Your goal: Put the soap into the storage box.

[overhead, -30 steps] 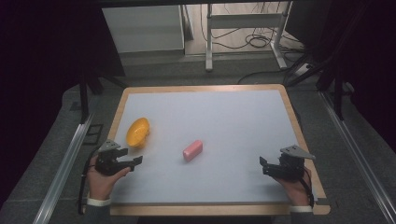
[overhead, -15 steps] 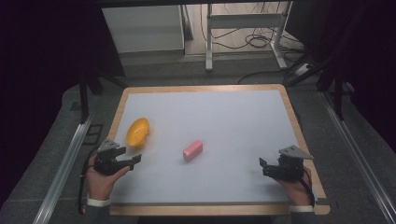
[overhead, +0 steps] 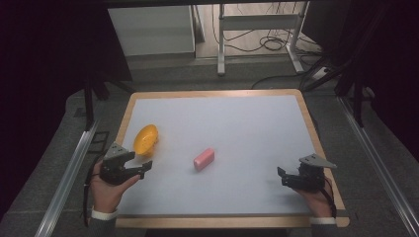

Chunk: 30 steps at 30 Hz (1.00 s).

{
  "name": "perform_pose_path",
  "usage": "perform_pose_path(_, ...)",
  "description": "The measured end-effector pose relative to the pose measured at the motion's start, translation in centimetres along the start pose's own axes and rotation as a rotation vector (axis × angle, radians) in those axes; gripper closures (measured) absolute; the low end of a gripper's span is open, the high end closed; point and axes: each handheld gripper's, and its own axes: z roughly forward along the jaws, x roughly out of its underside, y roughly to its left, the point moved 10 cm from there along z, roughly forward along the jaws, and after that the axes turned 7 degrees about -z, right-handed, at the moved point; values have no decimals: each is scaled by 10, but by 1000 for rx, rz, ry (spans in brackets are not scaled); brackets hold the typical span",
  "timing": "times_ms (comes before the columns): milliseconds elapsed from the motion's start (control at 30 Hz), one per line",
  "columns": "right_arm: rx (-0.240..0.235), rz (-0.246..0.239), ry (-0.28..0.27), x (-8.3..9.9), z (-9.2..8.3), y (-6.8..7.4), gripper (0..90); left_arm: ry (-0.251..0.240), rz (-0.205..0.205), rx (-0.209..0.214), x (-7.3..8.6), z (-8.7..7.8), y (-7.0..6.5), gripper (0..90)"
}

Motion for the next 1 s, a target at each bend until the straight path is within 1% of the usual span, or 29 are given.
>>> perform_pose_path(133, -3, -7, -1, -1, -1, 2, 64, 17, 12, 26, -3, 2, -5, 257)
perform_pose_path(200, -1, -11, 0, 0, -1, 2, 64, 19, 18, 25, -5, 3, -6, 257)
perform_pose_path(233, -1, -16, 3, 0, -1, 2, 64, 26, 19, 31, -7, 5, -8, 257)
perform_pose_path(433, 5, -11, 0, 0, -3, 0, 65, 47, 41, 35, -12, 10, -13, 259)
perform_pose_path(767, 12, -12, -7, -1, -4, -1, 64, 71, 52, 46, -16, 15, -17, 260)
perform_pose_path(933, 13, -13, -4, -1, -4, -1, 64, 87, 71, 45, -19, 19, -22, 259)
perform_pose_path(967, 26, -6, -6, -1, -4, -2, 64, 103, 85, 42, -19, 22, -23, 256)
perform_pose_path(1000, 32, 2, -5, -1, -4, -3, 64, 108, 87, 38, -20, 24, -24, 255)
